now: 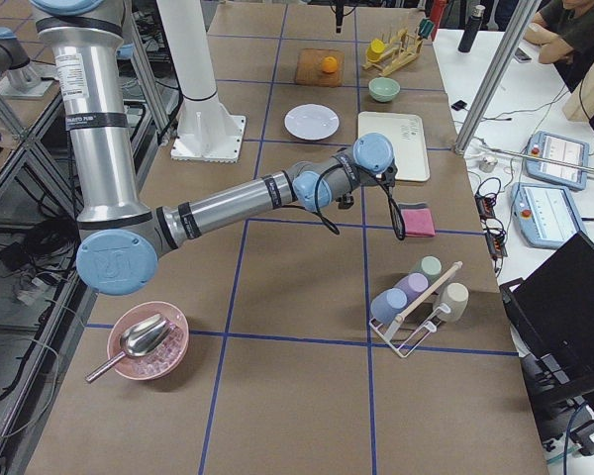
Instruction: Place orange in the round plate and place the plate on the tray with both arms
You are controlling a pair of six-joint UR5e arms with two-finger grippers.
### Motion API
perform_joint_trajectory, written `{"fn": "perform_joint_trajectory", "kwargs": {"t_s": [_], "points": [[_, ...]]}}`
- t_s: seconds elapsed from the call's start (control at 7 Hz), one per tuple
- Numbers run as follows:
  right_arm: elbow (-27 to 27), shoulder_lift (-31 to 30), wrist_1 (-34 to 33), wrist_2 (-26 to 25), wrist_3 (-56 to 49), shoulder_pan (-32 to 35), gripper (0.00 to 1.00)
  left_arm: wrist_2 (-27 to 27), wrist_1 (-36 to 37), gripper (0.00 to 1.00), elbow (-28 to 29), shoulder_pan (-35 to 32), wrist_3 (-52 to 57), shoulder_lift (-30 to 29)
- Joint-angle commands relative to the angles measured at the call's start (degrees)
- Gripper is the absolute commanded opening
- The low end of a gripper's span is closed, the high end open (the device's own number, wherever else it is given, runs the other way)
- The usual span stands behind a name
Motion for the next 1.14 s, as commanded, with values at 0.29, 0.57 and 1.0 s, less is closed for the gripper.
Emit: {"fn": "perform_joint_trajectory", "kwargs": {"t_s": [0.29,0.57,1.0], "points": [[-1.1,2.6,36.4,-19.8,38.8,-14.5,1.0,1.2,-0.2,1.0,0.7,4.6,-5.0,-2.8],[-0.8,4.6,45.6,-22.6,53.0,-18.8,1.0,5.2,-0.5,1.0,1.4,9.8,-11.7,-5.2],[1.6,5.1,45.8,-31.5,58.8,-23.9,0.99,5.8,-10.1,0.99,8.0,11.1,-13.4,-5.3]]}}
